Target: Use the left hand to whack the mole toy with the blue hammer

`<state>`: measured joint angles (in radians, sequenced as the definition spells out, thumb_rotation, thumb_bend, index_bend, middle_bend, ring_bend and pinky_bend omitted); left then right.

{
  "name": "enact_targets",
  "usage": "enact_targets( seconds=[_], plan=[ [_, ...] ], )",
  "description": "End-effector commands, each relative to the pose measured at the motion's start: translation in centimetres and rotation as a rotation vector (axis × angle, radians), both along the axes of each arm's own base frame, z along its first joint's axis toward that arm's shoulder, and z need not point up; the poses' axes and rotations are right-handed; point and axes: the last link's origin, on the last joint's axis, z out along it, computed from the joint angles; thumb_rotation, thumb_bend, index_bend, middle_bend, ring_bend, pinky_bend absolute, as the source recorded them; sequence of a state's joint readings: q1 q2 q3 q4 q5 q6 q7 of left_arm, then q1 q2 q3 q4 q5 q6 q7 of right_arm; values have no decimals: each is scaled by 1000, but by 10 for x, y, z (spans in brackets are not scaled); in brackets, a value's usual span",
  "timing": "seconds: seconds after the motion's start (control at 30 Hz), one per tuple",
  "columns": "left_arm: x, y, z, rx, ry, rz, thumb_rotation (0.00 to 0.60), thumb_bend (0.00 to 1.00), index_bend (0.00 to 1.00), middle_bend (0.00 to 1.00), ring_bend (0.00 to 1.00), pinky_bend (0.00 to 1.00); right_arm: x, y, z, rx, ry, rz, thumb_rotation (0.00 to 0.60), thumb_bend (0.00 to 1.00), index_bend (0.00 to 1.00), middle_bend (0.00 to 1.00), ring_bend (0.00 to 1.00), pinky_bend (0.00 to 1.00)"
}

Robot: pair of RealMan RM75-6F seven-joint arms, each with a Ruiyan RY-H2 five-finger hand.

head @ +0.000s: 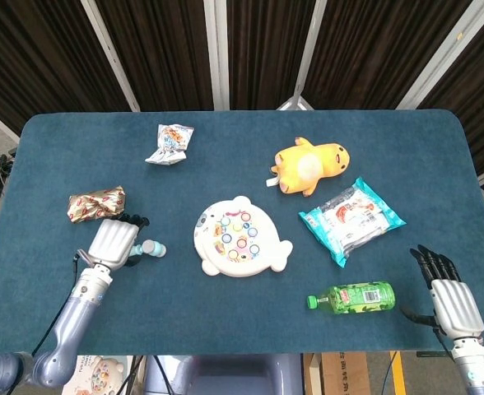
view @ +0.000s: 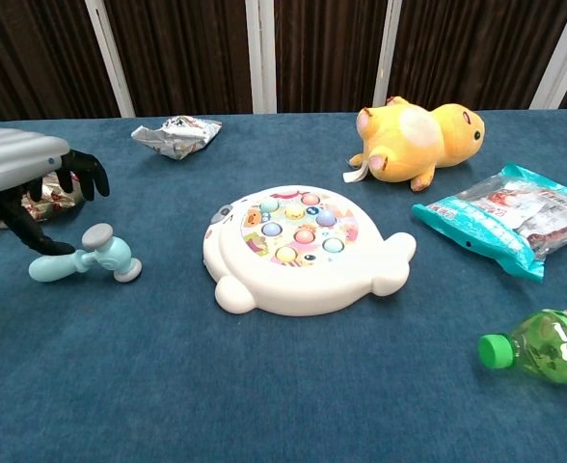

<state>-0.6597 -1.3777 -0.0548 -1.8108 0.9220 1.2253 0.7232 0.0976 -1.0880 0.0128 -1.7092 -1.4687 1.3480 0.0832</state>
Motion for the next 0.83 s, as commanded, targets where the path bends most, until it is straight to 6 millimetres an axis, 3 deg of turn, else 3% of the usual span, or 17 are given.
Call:
enact_targets(
  seconds=[0.03,0.17,0.3,0.63,0.83],
  plan=[
    [-12,-18,22,9,-22,20,600,161,218,168,178,292,0,0,0,0,1,1,600,192,0,0,0,0],
    [-28,-42,45,15,-32,26,600,130,61,17,36,149,1,0,0,-1,6,8,600,191,0,0,0,0],
    [-47,-69,62,34,-53,19,600,108,0,0,0,16,3,0,1,-15,33,50,600,192,0,0,0,0],
    [-91,-135,85,183,-102,-69,600,88,0,0,0,0,6,0,2,-90,90,125,600,192,0,0,0,0],
    [-110,-149,94,240,-132,-52,600,88,0,0,0,0,3,-2,3,-104,104,122,600,192,0,0,0,0]
  ],
)
